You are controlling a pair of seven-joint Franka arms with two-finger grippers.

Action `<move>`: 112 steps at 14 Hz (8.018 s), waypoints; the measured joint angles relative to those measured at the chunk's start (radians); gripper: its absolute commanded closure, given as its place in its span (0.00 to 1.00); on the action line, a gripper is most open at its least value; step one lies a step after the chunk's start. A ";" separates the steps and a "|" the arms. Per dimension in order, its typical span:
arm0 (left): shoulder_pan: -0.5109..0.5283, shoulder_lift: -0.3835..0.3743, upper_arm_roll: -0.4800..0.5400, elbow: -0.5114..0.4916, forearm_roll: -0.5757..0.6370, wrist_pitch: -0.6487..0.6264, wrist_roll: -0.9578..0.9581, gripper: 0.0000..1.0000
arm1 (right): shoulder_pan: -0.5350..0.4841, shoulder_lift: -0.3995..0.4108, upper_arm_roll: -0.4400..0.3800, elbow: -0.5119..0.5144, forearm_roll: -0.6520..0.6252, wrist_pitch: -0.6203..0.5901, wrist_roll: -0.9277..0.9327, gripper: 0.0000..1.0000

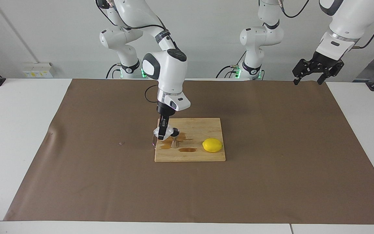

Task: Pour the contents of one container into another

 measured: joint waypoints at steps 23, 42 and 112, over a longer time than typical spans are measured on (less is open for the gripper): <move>0.000 0.000 0.000 0.000 0.000 0.000 0.000 0.00 | 0.014 0.015 0.000 -0.002 -0.077 -0.020 0.022 0.63; 0.000 0.000 0.000 0.000 0.000 0.000 0.000 0.00 | -0.023 -0.021 0.000 0.005 0.084 0.019 0.043 0.62; 0.000 0.000 0.000 0.000 0.000 0.000 0.000 0.00 | -0.571 -0.260 -0.011 -0.281 0.800 -0.136 -0.593 0.00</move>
